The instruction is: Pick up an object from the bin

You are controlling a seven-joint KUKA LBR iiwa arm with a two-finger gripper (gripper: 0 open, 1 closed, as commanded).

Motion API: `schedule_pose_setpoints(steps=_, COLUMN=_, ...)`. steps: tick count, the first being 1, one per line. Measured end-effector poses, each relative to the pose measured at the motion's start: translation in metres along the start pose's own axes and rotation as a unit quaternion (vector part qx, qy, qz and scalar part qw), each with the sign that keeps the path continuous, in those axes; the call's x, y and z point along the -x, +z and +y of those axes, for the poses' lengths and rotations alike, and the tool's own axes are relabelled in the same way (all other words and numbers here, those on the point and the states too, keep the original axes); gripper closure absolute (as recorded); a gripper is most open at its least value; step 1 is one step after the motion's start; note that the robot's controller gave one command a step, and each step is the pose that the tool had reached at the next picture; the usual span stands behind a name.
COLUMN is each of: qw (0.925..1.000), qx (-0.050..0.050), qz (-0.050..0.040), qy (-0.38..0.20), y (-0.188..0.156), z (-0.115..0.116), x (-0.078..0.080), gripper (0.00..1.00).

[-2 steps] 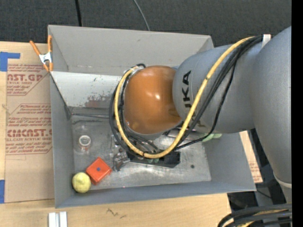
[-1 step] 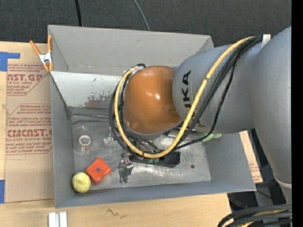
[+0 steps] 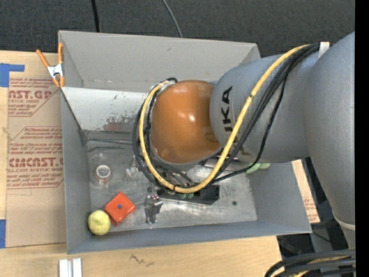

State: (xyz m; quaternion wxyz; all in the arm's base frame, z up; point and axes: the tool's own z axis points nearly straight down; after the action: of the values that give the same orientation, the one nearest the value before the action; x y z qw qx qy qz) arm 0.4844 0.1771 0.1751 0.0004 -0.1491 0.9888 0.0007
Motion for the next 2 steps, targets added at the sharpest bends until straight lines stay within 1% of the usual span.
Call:
schedule_pose_setpoints(steps=1, qw=0.9999, qx=0.000, qz=-0.0038, qy=-0.013, y=0.051, z=0.020, x=0.014, gripper=0.00)
schedule_pose_setpoints(steps=2, qw=0.9999, qx=0.001, qz=-0.0042, qy=0.011, y=0.103, z=0.041, x=0.028, gripper=1.00)
